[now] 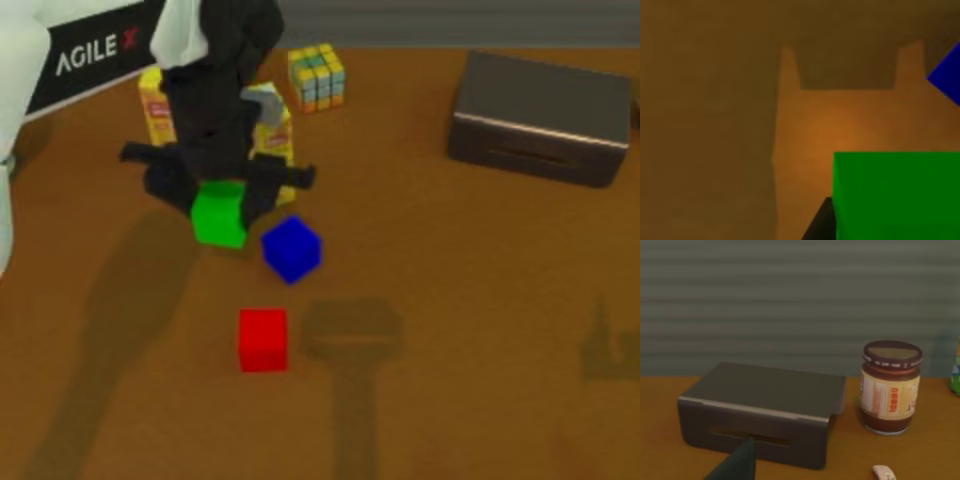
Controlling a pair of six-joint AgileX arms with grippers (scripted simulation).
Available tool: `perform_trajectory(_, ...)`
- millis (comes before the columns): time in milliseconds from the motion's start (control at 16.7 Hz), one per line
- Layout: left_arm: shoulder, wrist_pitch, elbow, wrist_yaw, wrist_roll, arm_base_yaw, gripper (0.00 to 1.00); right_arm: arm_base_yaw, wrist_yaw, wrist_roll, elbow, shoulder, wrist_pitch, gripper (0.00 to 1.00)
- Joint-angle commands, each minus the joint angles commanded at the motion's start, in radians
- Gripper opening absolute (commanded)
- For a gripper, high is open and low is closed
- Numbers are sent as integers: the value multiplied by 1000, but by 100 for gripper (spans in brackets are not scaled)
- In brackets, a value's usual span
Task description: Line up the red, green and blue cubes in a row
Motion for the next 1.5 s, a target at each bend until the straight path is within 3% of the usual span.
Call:
perform_trajectory(360, -58, 4, -61, -11, -404, -240, 0, 0, 0, 0, 0, 0, 0, 100)
perform_trajectory(600, -85, 9, -86, -16, -561, -331, 0, 0, 0, 0, 0, 0, 0, 100)
perform_trajectory(1080, -80, 26, -97, -15, -576, -338, 0, 0, 0, 0, 0, 0, 0, 100)
perform_trajectory(1500, -13, 238, -240, -15, -575, -339, 0, 0, 0, 0, 0, 0, 0, 100)
